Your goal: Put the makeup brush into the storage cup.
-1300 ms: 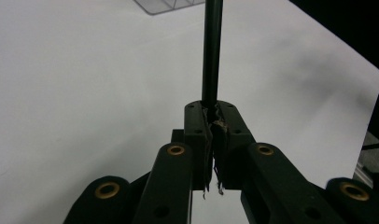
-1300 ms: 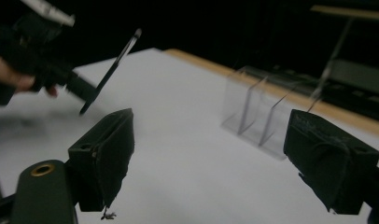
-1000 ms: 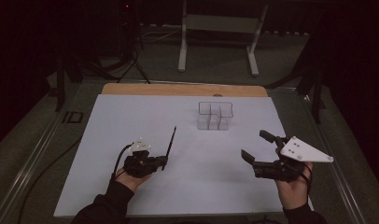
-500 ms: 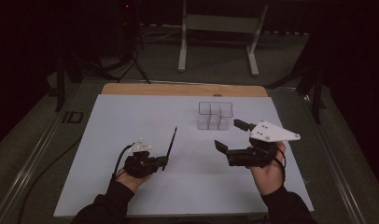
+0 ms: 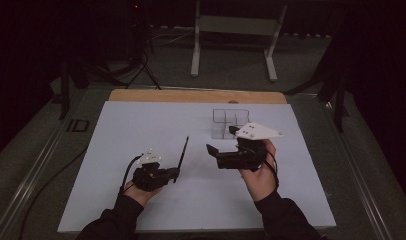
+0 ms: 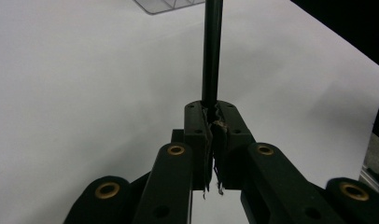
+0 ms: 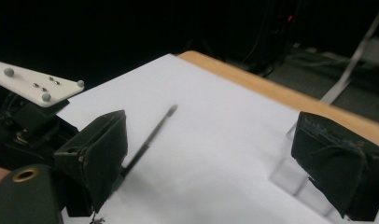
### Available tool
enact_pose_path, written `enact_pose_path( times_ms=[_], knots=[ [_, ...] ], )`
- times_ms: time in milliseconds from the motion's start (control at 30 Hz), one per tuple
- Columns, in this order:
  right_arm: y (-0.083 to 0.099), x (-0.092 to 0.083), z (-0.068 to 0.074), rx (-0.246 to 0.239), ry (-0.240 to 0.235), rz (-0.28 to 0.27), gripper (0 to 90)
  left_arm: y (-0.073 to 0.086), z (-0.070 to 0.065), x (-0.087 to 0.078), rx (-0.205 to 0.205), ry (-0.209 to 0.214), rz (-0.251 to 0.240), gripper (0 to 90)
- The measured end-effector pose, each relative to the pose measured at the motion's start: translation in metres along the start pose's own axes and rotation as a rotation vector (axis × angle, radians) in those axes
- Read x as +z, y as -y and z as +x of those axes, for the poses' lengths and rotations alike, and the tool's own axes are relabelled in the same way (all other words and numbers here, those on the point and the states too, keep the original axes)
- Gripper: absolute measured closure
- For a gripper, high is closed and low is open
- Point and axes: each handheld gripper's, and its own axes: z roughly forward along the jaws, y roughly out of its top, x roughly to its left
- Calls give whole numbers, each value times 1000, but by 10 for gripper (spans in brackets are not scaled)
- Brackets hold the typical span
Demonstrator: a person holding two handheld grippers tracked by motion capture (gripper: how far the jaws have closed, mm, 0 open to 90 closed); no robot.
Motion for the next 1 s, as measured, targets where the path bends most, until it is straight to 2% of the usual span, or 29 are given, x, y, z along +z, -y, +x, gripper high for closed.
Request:
enact_pose_path(
  times_ms=[67, 133, 167, 233, 300, 533, 567, 700, 833, 1000],
  knots=[
    [1, 7, 1, 42, -25, 2, 103, 0, 0, 0, 1, -2, -3, 859],
    [0, 12, 3, 66, -24, -3, 102, 0, 1, 0, 2, -6, -4, 859],
    [-1, 16, 4, 94, -14, -8, 101, 0, 1, -1, 0, -4, -4, 859],
    [-2, 20, 6, 108, -5, -14, 101, 0, 1, -1, 2, -9, -6, 859],
    [-2, 26, 9, 123, 28, -22, 101, 1, 2, -1, 3, -10, -6, 859],
    [2, 44, 15, 194, -27, 13, 109, 1, 2, -3, -1, -5, -27, 859],
    [3, 46, 16, 198, -21, 21, 154, 1, 2, -3, 0, -9, -31, 859],
    [6, 53, 20, 222, -7, 49, 167, 1, 1, -3, 15, -1, -47, 859],
    [8, 60, 21, 281, -25, 61, 237, 1, 0, -3, 26, 3, -51, 859],
    [11, 69, 23, 355, -46, 99, 407, 1, 0, -3, 22, 6, -55, 859]
  ],
)
